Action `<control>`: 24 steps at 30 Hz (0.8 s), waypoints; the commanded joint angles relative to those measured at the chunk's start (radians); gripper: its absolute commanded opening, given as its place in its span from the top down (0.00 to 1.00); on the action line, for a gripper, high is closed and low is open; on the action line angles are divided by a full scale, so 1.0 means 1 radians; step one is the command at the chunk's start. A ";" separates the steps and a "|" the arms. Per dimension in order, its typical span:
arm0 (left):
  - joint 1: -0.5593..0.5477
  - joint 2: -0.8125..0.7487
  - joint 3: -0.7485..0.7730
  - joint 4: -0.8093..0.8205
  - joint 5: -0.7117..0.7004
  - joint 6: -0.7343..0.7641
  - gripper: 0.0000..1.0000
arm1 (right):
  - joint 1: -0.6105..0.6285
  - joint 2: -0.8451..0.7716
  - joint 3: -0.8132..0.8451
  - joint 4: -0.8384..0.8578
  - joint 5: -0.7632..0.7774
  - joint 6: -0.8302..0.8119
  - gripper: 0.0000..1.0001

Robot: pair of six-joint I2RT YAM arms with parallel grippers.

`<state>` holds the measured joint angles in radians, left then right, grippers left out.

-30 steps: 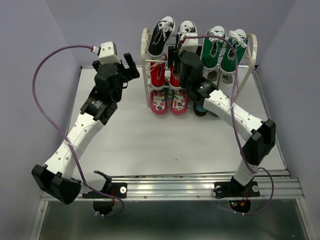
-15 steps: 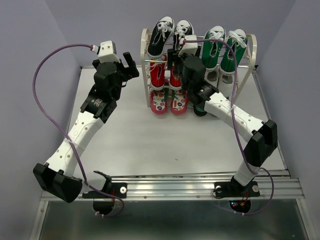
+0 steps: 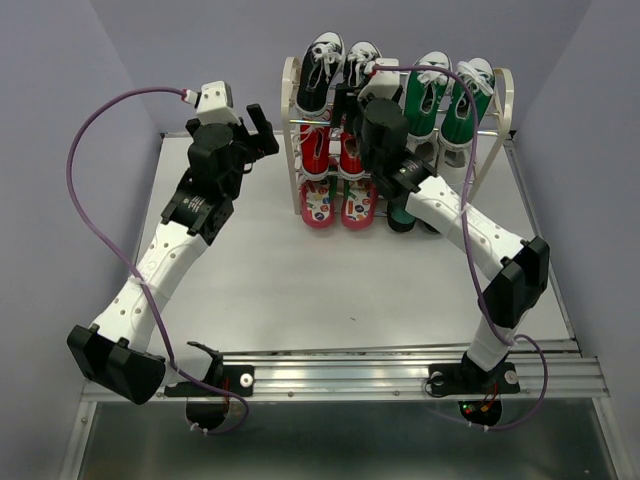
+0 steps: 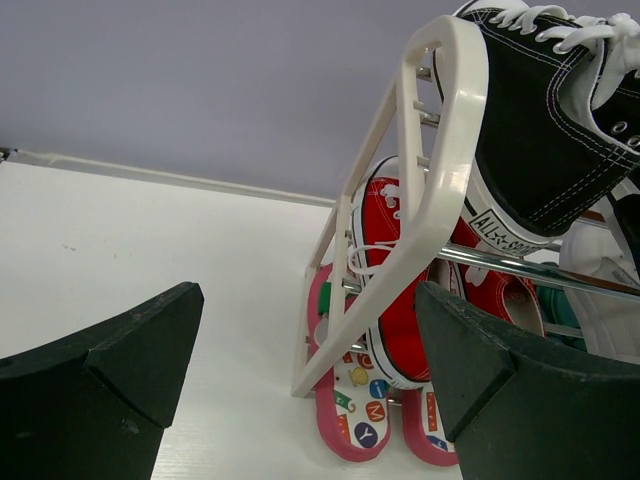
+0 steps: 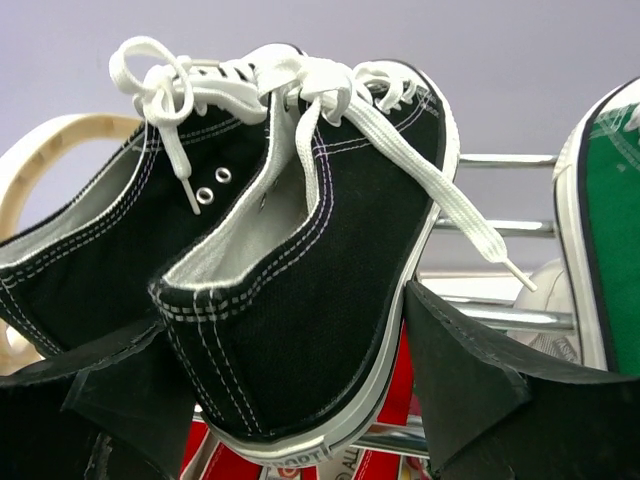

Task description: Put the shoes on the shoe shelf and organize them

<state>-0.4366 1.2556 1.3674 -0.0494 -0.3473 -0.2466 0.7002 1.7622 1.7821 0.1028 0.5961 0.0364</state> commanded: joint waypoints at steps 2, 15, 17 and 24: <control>0.006 -0.009 -0.002 0.043 0.008 -0.005 0.01 | 0.032 0.008 0.037 0.037 -0.097 0.071 0.72; 0.012 0.002 0.002 0.042 0.030 -0.013 0.01 | 0.032 -0.023 -0.075 0.034 -0.168 0.094 0.63; 0.010 0.005 0.004 0.042 0.030 -0.014 0.01 | 0.032 -0.029 -0.081 0.034 -0.160 0.089 0.54; 0.010 0.007 0.012 0.040 0.037 -0.020 0.01 | 0.032 -0.064 -0.089 0.015 -0.110 0.086 0.17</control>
<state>-0.4301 1.2713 1.3674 -0.0490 -0.3172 -0.2619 0.6998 1.7493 1.7081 0.1246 0.5720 0.0906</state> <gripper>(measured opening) 0.986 0.790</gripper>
